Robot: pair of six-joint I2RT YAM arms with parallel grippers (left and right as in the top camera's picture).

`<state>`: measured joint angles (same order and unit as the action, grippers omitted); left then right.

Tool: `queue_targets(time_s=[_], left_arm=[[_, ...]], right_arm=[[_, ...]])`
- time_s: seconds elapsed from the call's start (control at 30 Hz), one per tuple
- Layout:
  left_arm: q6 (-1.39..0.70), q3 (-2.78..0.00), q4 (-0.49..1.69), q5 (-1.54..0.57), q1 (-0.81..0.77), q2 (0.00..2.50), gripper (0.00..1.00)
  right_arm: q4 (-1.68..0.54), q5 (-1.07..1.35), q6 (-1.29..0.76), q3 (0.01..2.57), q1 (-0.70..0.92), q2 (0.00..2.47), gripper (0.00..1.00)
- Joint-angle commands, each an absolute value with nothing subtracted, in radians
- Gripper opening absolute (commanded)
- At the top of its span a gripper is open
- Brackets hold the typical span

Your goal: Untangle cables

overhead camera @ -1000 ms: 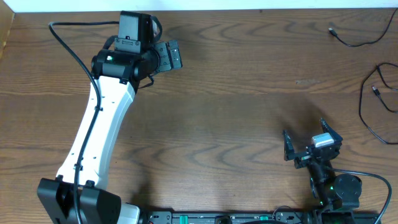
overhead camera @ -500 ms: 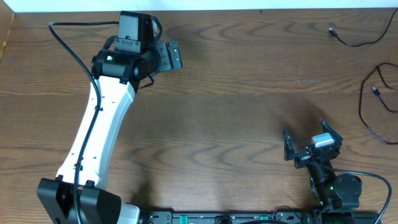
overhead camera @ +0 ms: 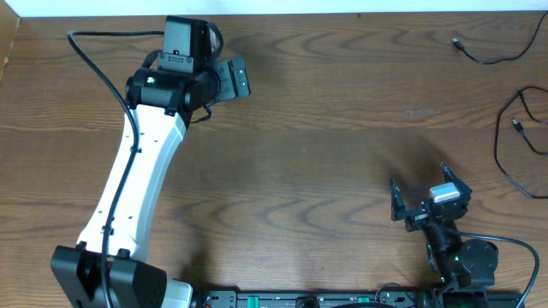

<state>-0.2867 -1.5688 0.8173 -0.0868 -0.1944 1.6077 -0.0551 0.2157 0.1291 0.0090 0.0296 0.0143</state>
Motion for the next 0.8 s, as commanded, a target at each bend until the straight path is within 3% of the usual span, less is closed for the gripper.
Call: queue_targets(time_s=[0.0, 0.23, 0.5, 0.77], left_arm=[[-0.27, -1.54, 0.827, -0.022, -0.193, 1.525, 1.0], [-0.261, -1.33, 0.664, -0.007, -0.175, 1.282, 1.0], [-0.118, -0.883, 0.336, -0.018, -0.134, 0.852, 1.0], [-0.107, -0.388, -0.019, -0.01, -0.056, 0.439, 1.0]], right_arm=[[-0.057, 0.212, 0.132, 0.006, 0.033, 0.006, 0.99], [-0.057, 0.212, 0.132, 0.006, 0.033, 0.006, 0.99], [-0.057, 0.212, 0.132, 0.006, 0.033, 0.006, 0.99], [-0.057, 0.212, 0.132, 0.006, 0.033, 0.006, 0.99]])
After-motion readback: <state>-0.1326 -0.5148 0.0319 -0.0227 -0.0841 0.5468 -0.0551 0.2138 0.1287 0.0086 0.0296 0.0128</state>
